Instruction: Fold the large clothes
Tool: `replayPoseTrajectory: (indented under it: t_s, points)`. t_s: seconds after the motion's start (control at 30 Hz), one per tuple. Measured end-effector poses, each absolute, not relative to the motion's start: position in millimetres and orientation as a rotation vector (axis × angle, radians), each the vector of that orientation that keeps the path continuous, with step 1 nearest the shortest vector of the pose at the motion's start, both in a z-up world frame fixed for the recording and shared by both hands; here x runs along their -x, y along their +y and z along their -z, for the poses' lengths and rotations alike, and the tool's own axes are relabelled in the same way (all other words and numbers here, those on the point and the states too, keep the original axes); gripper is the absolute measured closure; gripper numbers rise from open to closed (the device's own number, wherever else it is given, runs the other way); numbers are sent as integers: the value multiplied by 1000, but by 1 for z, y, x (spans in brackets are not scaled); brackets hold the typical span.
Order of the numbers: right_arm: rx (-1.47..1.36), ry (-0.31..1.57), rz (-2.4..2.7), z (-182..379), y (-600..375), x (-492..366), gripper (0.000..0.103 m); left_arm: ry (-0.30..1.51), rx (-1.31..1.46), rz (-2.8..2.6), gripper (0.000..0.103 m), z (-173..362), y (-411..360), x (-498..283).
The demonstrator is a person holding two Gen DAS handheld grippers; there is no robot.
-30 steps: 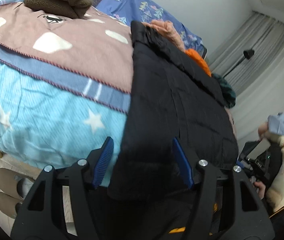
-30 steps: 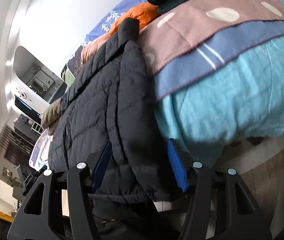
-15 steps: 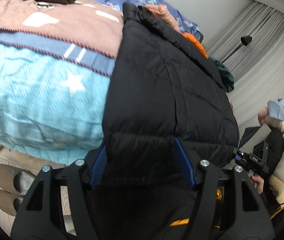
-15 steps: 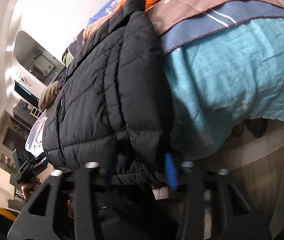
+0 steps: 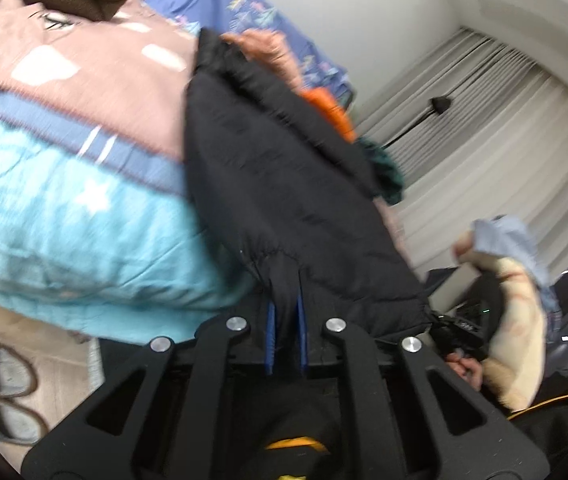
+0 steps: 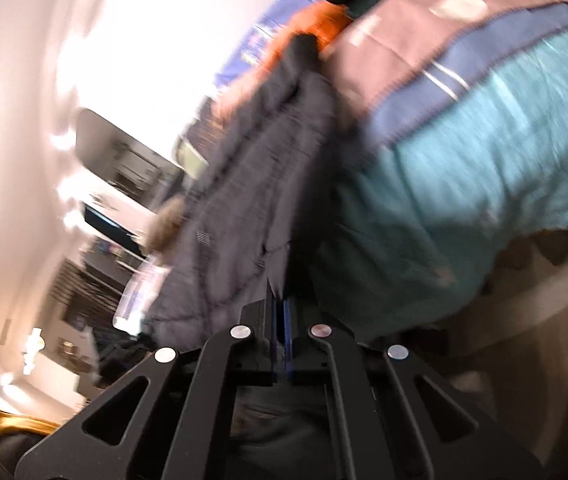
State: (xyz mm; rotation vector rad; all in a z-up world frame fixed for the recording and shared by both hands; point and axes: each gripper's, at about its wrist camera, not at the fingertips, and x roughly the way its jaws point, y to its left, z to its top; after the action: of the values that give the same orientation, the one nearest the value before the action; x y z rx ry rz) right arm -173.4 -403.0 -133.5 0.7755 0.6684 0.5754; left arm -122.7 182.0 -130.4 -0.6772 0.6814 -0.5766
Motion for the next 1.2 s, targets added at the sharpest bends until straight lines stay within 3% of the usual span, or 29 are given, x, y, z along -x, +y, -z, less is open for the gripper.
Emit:
replayPoseTrajectory:
  t_s: [0.37, 1.2]
  points:
    - [-954, 494, -742, 86, -402, 142, 101, 519, 816, 737, 98, 82, 182, 100]
    - [-1002, 354, -766, -16, -409, -6, 101, 333, 773, 738, 98, -37, 189, -34]
